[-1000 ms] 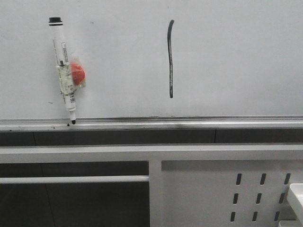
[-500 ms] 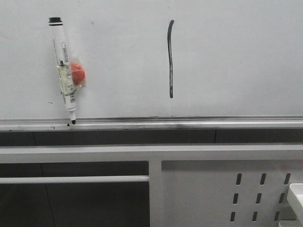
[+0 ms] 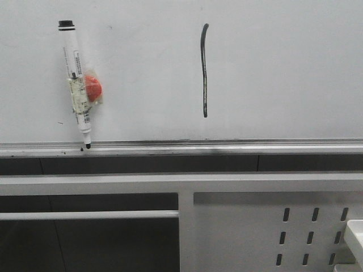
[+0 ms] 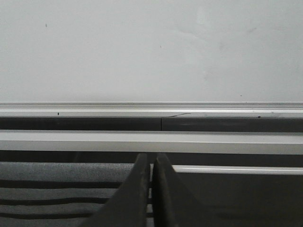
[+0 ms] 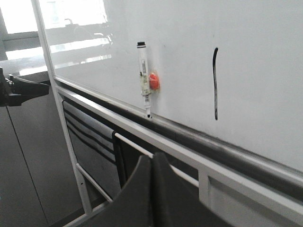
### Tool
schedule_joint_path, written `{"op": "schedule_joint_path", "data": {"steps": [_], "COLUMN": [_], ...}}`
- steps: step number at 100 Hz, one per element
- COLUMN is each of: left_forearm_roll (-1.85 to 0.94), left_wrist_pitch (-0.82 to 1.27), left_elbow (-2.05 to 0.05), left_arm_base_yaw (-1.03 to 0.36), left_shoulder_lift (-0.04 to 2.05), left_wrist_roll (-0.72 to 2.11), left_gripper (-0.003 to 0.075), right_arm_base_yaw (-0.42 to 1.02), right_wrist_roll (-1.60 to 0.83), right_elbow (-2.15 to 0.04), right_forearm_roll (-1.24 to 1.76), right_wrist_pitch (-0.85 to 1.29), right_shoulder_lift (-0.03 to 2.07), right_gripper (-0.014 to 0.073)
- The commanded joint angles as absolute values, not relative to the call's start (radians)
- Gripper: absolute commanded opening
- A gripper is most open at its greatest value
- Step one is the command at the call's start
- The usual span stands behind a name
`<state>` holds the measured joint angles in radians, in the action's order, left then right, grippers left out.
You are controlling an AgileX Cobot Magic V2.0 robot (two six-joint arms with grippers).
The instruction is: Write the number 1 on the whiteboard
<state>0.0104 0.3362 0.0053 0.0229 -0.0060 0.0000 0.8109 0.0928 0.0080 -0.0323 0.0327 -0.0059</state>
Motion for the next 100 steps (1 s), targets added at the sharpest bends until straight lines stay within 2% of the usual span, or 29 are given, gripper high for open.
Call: {"op": "schedule_joint_path", "data": {"steps": [1, 11, 18, 47, 61, 73, 100], "left_forearm_roll": [0.0, 0.0, 0.0, 0.0, 0.0, 0.0, 0.0], "left_wrist_pitch": [0.282, 0.282, 0.282, 0.282, 0.282, 0.282, 0.282], "left_elbow": [0.04, 0.04, 0.04, 0.04, 0.04, 0.04, 0.04], "left_arm_base_yaw": [0.02, 0.02, 0.02, 0.02, 0.02, 0.02, 0.02], "left_shoulder_lift": [-0.027, -0.027, -0.027, -0.027, -0.027, -0.027, -0.027], "left_wrist_roll": [0.0, 0.0, 0.0, 0.0, 0.0, 0.0, 0.0], "left_gripper": [-0.002, -0.002, -0.002, -0.002, -0.002, -0.002, -0.002], "right_arm_base_yaw": [0.809, 0.777, 0.703, 0.132, -0.08, -0.153, -0.159], "right_wrist_roll": [0.095, 0.071, 0.057, 0.057, 0.054, 0.033, 0.024], "right_elbow": [0.022, 0.022, 0.022, 0.022, 0.022, 0.022, 0.022], "right_forearm_roll": [0.012, 0.037, 0.046, 0.02, 0.0, 0.0, 0.015], "right_wrist_pitch": [-0.032, -0.015, -0.015, 0.035, 0.128, 0.219, 0.299], "right_shoulder_lift": [0.006, 0.006, 0.006, 0.006, 0.002, -0.031, -0.031], "right_gripper": [-0.0069, -0.0069, -0.0069, -0.0069, -0.0069, -0.0069, -0.0069]}}
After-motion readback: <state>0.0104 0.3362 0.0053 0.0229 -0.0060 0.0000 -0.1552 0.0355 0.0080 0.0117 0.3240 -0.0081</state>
